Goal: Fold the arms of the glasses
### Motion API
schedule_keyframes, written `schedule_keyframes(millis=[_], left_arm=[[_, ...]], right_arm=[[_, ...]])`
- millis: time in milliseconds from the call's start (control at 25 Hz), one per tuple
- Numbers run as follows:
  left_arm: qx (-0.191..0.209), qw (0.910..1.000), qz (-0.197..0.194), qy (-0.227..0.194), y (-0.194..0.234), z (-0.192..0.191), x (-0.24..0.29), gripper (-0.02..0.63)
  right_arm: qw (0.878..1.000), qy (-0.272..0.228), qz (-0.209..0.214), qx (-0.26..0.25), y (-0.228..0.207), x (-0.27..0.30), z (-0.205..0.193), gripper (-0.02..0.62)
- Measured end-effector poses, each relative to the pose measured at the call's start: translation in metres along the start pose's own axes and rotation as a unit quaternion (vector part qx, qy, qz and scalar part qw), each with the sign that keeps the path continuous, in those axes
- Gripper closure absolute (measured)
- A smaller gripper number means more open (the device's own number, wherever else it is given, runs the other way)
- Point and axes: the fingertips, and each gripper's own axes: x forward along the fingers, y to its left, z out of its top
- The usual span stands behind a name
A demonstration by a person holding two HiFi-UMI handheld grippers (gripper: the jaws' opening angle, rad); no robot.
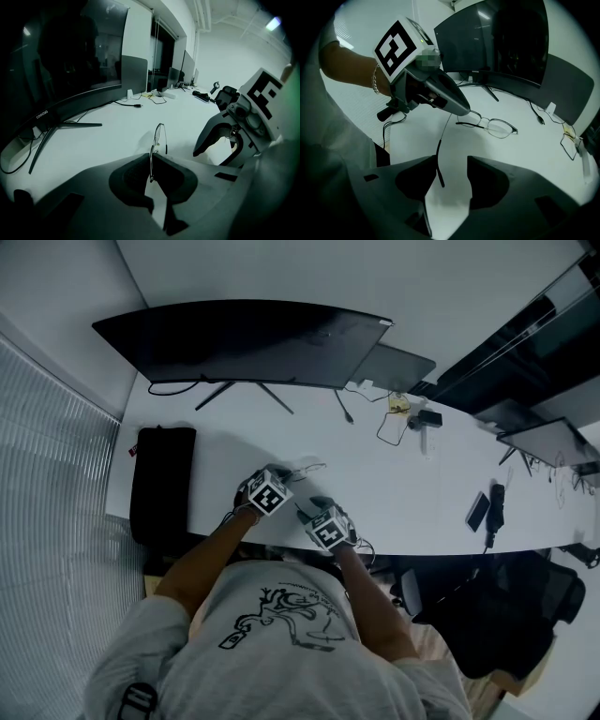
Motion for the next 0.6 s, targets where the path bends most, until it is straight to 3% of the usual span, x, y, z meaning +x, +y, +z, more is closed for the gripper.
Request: schedule_keyframes(millis=[600], left_arm=[[-0.002, 0.9998, -0.018, 0.001, -0.006, 0.000, -0.005, 0.571]], right_arm=[[1.000, 0.007, -0.028, 0.002, -0.022, -0.005, -0.008, 0.385]])
